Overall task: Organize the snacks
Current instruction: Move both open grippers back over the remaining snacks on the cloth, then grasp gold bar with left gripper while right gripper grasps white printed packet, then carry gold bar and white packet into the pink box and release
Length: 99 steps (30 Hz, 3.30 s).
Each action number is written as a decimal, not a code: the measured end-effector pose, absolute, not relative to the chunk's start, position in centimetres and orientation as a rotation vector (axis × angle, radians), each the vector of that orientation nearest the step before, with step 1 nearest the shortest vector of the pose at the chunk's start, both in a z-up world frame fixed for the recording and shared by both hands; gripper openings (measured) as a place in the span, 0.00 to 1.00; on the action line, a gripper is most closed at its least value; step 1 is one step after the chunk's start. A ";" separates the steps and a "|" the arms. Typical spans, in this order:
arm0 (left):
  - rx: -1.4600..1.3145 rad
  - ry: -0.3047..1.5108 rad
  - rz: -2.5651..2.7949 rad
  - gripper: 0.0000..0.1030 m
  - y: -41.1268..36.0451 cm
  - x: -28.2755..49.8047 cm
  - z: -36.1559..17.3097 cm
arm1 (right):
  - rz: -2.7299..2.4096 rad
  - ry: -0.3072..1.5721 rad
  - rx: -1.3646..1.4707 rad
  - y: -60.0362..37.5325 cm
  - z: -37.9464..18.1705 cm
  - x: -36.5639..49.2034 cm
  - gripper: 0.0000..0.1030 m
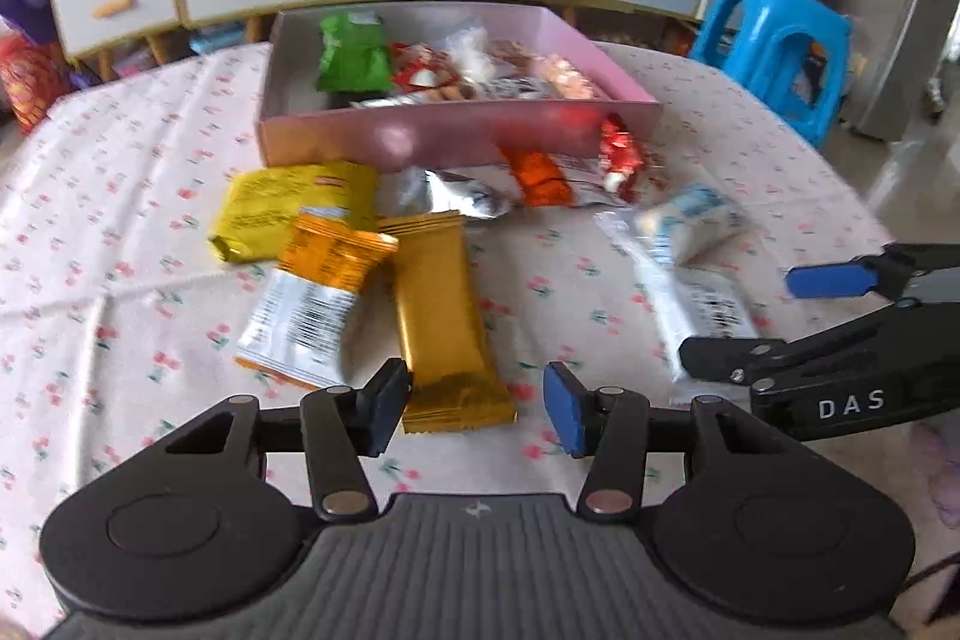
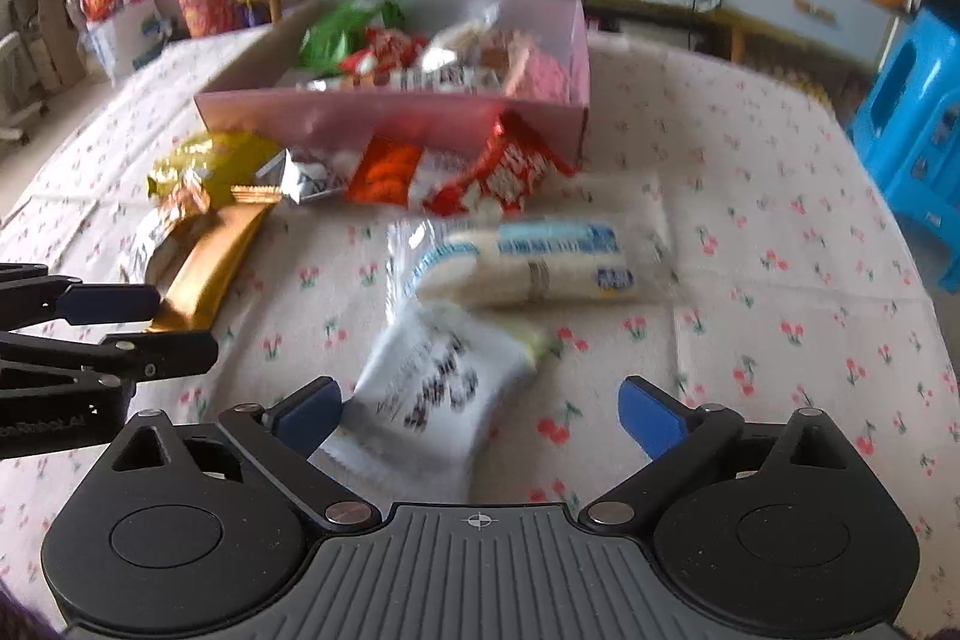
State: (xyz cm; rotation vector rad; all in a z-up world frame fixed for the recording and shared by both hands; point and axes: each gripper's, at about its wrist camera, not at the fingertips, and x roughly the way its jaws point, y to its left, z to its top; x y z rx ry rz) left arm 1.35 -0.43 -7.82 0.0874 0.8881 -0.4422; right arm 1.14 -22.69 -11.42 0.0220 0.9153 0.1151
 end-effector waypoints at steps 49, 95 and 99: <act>-0.019 0.878 -0.243 0.26 -1.8 3.1 -6.1 | 0.265 0.979 0.133 -21.0 -10.0 1.9 0.58; -0.080 0.788 -0.189 0.25 0.8 15.2 -4.3 | 0.261 0.772 0.851 -30.2 -6.7 13.3 0.57; -0.063 0.814 -0.163 0.25 0.7 15.7 -5.3 | 0.250 0.753 0.854 -30.3 -7.3 14.0 0.57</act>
